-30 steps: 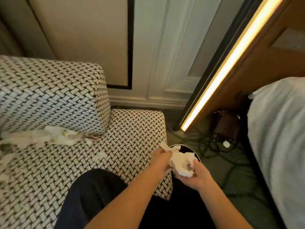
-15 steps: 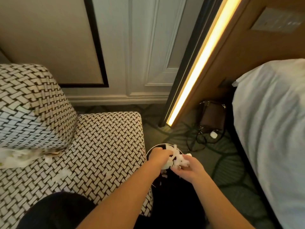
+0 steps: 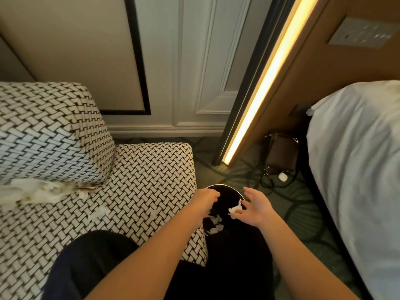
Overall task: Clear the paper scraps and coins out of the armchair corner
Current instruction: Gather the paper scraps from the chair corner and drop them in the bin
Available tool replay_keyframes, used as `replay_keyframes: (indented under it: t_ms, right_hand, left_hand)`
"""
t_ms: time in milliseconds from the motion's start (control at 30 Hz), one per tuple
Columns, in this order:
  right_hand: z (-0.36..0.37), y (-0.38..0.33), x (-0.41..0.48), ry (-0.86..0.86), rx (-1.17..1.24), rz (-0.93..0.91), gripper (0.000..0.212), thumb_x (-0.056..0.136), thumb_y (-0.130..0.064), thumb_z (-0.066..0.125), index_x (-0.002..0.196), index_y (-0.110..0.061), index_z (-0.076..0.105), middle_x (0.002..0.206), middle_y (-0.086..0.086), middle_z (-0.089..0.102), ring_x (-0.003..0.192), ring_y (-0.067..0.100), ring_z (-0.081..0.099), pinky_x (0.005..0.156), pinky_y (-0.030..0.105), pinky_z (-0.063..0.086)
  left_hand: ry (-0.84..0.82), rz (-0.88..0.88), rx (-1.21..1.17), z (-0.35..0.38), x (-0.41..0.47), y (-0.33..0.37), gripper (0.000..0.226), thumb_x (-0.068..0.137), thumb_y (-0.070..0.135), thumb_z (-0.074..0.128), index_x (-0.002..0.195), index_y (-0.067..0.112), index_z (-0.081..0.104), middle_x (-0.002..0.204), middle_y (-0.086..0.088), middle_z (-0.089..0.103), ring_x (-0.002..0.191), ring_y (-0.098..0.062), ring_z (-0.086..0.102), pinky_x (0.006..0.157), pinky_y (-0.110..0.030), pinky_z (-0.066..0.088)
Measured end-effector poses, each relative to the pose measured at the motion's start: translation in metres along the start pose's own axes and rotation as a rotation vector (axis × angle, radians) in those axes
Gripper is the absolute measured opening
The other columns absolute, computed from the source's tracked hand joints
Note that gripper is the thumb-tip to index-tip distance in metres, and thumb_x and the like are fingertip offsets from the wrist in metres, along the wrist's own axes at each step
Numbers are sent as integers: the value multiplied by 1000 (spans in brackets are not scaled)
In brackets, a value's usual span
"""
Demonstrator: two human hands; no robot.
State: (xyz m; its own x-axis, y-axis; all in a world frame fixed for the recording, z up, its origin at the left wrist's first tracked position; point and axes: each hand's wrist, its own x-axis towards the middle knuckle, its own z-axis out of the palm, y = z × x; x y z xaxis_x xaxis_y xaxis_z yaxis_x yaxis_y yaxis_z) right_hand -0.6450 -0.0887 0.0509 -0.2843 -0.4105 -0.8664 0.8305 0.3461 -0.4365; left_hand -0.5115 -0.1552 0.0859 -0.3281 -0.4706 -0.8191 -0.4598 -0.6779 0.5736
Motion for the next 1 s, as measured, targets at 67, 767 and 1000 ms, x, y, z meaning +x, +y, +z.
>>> replay_keyframes:
  t_ms: [67, 767, 1000]
  right_hand:
    - [3, 0, -8, -18, -142, -33, 63, 97, -31, 46, 150, -23, 13, 159, 3, 5, 144, 36, 2, 115, 54, 10]
    - [202, 156, -127, -527, -1023, -507, 18, 89, -20, 62, 106, -21, 65, 100, -3, 72, 96, 14, 67, 94, 34, 48]
    - [263, 247, -117, -597, -1529, -604, 27, 92, -21, 53, 118, -23, 62, 128, -5, 55, 120, 16, 49, 96, 31, 39]
  left_hand:
    - [9, 25, 0, -9, -11, -1, 36, 97, 18, 48, 130, 6, 50, 134, -9, 53, 126, -25, 45, 101, -36, 37]
    - [234, 575, -198, -240, -148, -84, 24, 93, 30, 52, 116, 28, 60, 116, 8, 64, 108, -12, 58, 98, -35, 44]
    - [544, 394, -478, -319, -174, -191, 20, 93, 26, 54, 111, 26, 63, 109, 6, 68, 103, -17, 61, 96, -37, 45]
